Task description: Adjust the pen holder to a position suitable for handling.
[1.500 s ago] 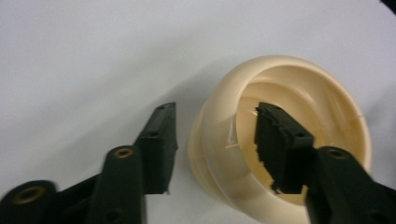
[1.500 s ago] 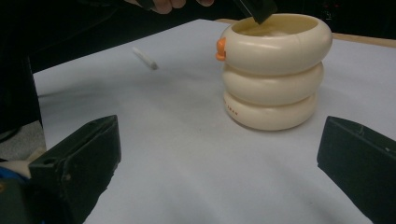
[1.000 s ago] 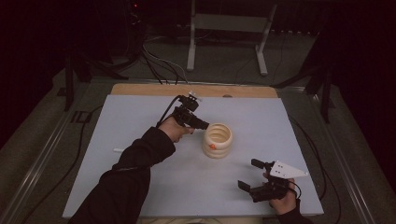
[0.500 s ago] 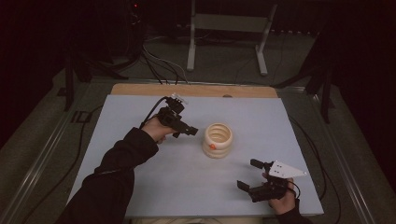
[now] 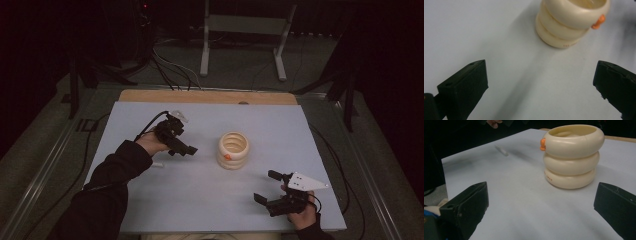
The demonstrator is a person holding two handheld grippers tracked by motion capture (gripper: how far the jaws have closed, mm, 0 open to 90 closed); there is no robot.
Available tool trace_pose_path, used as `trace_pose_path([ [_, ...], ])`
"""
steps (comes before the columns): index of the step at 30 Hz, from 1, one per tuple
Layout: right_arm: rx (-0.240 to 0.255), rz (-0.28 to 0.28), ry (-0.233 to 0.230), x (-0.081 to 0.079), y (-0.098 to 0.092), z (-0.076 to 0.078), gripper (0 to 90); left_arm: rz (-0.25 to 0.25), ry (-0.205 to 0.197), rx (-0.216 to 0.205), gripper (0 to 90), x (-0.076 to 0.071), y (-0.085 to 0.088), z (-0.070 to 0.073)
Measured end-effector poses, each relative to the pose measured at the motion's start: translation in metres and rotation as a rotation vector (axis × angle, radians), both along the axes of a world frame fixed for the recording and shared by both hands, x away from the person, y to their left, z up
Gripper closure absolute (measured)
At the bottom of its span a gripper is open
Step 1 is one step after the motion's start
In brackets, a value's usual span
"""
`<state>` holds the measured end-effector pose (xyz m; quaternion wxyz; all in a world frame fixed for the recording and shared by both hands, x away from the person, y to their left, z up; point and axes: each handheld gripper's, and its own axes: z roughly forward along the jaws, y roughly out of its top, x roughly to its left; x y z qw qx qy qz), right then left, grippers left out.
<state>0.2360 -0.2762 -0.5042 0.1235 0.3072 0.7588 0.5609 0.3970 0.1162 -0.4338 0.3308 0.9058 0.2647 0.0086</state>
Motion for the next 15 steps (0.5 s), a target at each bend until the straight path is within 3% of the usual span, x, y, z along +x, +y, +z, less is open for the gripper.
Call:
trace_pose_path([
  [7,-0.001,-0.001,0.0,0.0,-0.001,0.0,0.0,-0.098,-0.037,0.016,0.2,-0.006,0.015,-0.008],
  [15,-0.003,-0.001,-0.002,0.0,0.0,0.0,0.0,-0.138,-0.058,0.035,0.3,-0.012,0.038,-0.016],
])
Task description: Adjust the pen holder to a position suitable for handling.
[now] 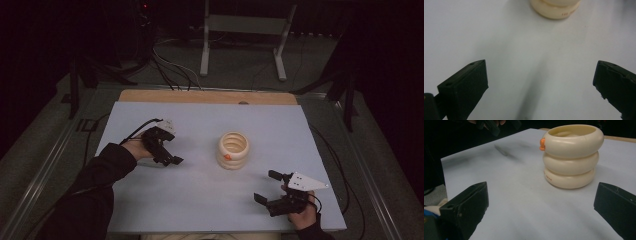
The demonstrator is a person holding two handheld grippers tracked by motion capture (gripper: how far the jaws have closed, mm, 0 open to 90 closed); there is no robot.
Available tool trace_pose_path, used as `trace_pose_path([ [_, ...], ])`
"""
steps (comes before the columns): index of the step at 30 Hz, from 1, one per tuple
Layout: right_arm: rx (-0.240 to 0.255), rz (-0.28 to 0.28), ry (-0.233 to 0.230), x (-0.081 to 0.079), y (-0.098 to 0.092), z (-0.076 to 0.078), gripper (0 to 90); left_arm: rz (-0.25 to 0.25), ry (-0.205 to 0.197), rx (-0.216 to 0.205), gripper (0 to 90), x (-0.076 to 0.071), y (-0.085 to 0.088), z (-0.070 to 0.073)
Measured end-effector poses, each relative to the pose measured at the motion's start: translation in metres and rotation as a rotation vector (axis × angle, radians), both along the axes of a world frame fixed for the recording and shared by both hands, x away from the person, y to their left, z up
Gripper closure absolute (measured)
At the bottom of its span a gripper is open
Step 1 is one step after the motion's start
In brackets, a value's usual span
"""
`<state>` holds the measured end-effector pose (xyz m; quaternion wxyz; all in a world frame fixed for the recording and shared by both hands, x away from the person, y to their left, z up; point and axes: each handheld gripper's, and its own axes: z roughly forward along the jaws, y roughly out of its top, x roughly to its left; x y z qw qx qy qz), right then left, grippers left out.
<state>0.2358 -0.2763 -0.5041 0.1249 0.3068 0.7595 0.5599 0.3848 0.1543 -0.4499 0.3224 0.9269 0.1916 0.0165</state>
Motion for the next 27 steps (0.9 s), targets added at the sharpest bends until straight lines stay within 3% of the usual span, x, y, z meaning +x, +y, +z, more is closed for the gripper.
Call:
trace_pose_path([
  [7,-0.002,-0.002,0.002,0.0,0.0,0.0,0.0,-0.058,-0.035,0.03,0.3,-0.006,0.019,-0.004],
  [22,-0.008,0.0,0.004,0.0,0.002,-0.001,0.0,-0.116,-0.046,0.099,0.3,-0.014,0.059,-0.01],
  [27,-0.006,-0.006,0.01,0.001,0.0,-0.002,0.0,-0.147,-0.018,0.152,0.3,-0.015,0.07,-0.016],
])
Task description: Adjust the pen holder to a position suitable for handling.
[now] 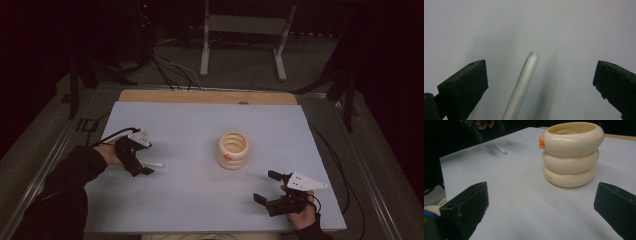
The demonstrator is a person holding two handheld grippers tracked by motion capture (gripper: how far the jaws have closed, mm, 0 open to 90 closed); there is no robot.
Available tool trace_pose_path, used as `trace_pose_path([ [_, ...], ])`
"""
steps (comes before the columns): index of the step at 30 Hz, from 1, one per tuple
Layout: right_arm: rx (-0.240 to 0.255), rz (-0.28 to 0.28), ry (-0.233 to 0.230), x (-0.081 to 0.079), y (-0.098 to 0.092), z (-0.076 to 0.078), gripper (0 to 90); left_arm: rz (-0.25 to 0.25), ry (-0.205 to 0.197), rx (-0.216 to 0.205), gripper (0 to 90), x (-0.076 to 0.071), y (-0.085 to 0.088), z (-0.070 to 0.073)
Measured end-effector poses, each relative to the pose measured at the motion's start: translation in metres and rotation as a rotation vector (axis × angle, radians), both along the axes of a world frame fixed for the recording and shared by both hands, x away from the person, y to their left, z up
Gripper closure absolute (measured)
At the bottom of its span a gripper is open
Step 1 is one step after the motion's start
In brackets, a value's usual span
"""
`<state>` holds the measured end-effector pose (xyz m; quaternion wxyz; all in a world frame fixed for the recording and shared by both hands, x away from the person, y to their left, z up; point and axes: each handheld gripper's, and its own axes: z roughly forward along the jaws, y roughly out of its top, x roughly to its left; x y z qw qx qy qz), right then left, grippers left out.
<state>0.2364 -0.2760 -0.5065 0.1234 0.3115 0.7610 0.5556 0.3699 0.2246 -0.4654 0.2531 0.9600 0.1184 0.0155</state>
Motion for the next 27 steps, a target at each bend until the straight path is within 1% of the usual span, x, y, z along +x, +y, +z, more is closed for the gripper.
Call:
trace_pose_path([
  [2,0.0,-0.002,0.004,0.001,0.0,0.0,0.0,0.004,0.004,0.039,0.3,0.001,0.004,-0.002],
  [3,0.0,-0.001,0.002,0.001,0.0,0.0,0.0,0.006,0.02,0.046,0.3,0.001,0.006,-0.003],
  [4,0.001,0.002,-0.001,0.0,0.001,0.001,0.0,0.011,0.022,0.051,0.3,0.001,0.007,-0.003],
  [5,-0.006,0.007,-0.003,0.0,0.002,0.0,0.0,0.019,0.01,0.078,1.5,0.001,0.008,-0.004],
  [6,-0.006,0.007,-0.003,0.0,0.002,0.0,0.0,0.013,0.01,0.087,1.5,0.0,0.009,-0.005],
  [8,-0.008,0.008,0.004,0.001,0.003,0.0,0.0,0.002,-0.018,0.108,1.8,-0.001,0.01,-0.006],
  [9,-0.007,0.008,0.004,0.001,0.003,-0.001,0.0,-0.009,-0.024,0.115,1.8,-0.002,0.01,-0.007],
  [10,-0.007,0.007,0.004,0.001,0.003,-0.001,0.0,-0.011,-0.032,0.137,1.8,-0.003,0.009,-0.008],
  [11,-0.008,0.007,0.003,0.001,0.003,-0.001,0.0,-0.017,-0.04,0.15,3.3,-0.003,0.009,-0.009],
  [13,-0.008,0.008,0.003,0.001,0.003,-0.001,0.0,-0.023,-0.037,0.182,5.5,-0.003,0.007,-0.012],
  [14,-0.007,0.008,0.004,0.001,0.003,-0.001,0.0,-0.034,-0.041,0.192,8.2,-0.003,0.007,-0.013],
  [15,-0.005,0.008,0.003,0.001,0.003,0.0,0.0,-0.044,-0.059,0.219,11.5,-0.004,0.006,-0.014],
  [16,-0.005,0.008,0.003,0.001,0.002,0.0,0.0,-0.047,-0.069,0.227,14.4,-0.004,0.006,-0.015],
  [17,-0.005,0.008,0.003,0.001,0.002,-0.001,0.0,-0.061,-0.058,0.227,17.3,-0.004,0.006,-0.015],
  [18,-0.004,0.008,0.004,0.001,0.002,-0.001,0.0,-0.07,-0.078,0.238,17.8,-0.004,0.005,-0.015],
  [19,-0.003,0.008,0.004,0.001,0.002,-0.001,0.0,-0.072,-0.092,0.24,22.4,-0.004,0.005,-0.015],
  [20,-0.001,0.009,0.003,0.001,0.002,0.0,0.0,-0.083,-0.097,0.238,24.6,-0.004,0.004,-0.014],
  [21,-0.001,0.009,0.003,0.001,0.002,0.0,0.0,-0.096,-0.119,0.249,27.3,-0.004,0.003,-0.014],
  [22,0.0,0.008,0.004,0.002,0.002,-0.001,0.0,-0.107,-0.119,0.247,31.3,-0.004,0.002,-0.013],
  [23,0.001,0.008,0.005,0.002,0.002,-0.001,0.0,-0.127,-0.13,0.248,33.8,-0.004,0.0,-0.013],
  [24,0.002,0.007,0.008,0.003,0.002,-0.001,0.0,-0.136,-0.146,0.261,35.9,-0.004,-0.002,-0.012],
  [25,0.004,0.008,0.008,0.003,0.002,-0.001,0.0,-0.151,-0.147,0.266,40.1,-0.003,-0.004,-0.011],
  [26,0.005,0.008,0.009,0.003,0.003,-0.001,0.0,-0.176,-0.173,0.281,42.1,-0.003,-0.006,-0.011],
  [27,0.006,0.01,0.006,0.003,0.003,0.0,0.0,-0.184,-0.182,0.294,42.8,-0.002,-0.009,-0.011],
])
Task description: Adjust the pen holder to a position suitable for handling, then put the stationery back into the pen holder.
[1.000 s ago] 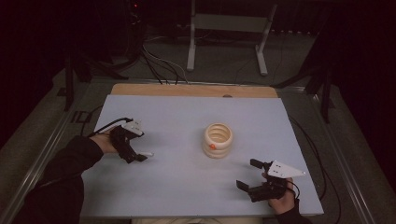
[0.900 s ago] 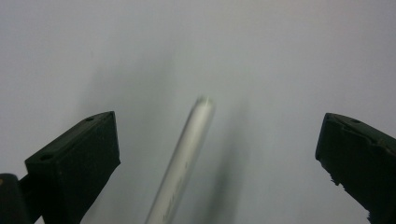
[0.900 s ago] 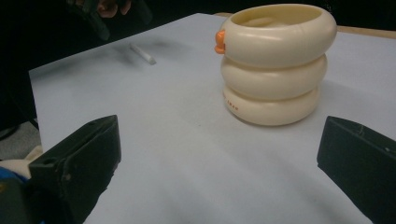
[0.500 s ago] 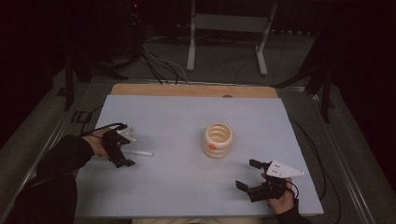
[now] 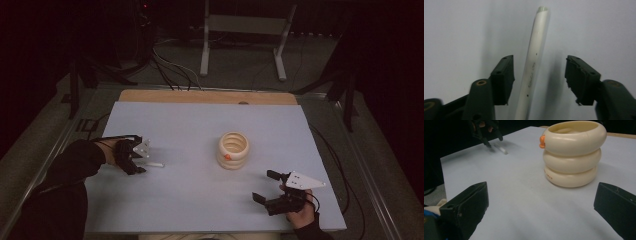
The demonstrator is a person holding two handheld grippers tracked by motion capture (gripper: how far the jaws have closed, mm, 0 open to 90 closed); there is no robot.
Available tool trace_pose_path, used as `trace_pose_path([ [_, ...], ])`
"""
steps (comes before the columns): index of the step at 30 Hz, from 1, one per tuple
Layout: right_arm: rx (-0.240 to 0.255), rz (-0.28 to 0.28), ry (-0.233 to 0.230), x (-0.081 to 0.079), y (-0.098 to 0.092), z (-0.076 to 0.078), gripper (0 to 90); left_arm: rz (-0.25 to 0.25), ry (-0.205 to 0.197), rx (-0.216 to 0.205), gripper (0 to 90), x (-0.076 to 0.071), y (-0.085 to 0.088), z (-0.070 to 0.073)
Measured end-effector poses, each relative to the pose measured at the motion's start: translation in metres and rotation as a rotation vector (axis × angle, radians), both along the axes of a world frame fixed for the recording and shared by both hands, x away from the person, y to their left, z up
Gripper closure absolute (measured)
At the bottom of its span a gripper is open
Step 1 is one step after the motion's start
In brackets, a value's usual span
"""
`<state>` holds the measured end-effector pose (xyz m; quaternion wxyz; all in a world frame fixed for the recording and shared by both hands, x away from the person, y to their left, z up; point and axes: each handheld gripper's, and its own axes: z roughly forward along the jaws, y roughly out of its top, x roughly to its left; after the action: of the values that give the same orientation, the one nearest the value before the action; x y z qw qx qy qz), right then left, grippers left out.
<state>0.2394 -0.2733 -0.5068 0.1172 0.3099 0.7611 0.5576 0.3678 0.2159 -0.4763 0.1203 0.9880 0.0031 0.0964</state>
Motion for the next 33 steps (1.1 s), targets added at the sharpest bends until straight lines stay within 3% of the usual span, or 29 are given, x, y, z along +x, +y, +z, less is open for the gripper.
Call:
trace_pose_path([
  [2,0.0,0.002,0.0,0.0,0.001,0.001,0.0,-0.039,-0.028,0.02,45.7,0.0,-0.006,-0.001],
  [7,-0.001,0.008,-0.009,0.001,0.003,0.003,0.0,-0.086,-0.005,0.037,54.5,0.001,-0.016,-0.003],
  [11,0.001,0.009,-0.006,0.002,0.001,0.002,0.0,-0.1,-0.001,0.081,58.4,0.004,-0.022,-0.008],
  [16,0.001,0.015,-0.008,0.002,0.0,0.002,0.0,-0.083,0.007,0.094,64.1,0.008,-0.023,-0.012],
  [19,0.0,0.021,-0.006,0.002,0.001,0.002,0.0,-0.071,0.017,0.081,65.3,0.009,-0.025,-0.013],
  [30,0.005,0.02,-0.004,0.003,0.0,0.002,0.0,-0.083,0.084,0.09,76.3,0.014,-0.027,-0.016],
  [33,0.002,0.022,-0.002,0.003,0.0,0.001,0.0,-0.093,0.085,0.092,78.6,0.014,-0.027,-0.016],
])
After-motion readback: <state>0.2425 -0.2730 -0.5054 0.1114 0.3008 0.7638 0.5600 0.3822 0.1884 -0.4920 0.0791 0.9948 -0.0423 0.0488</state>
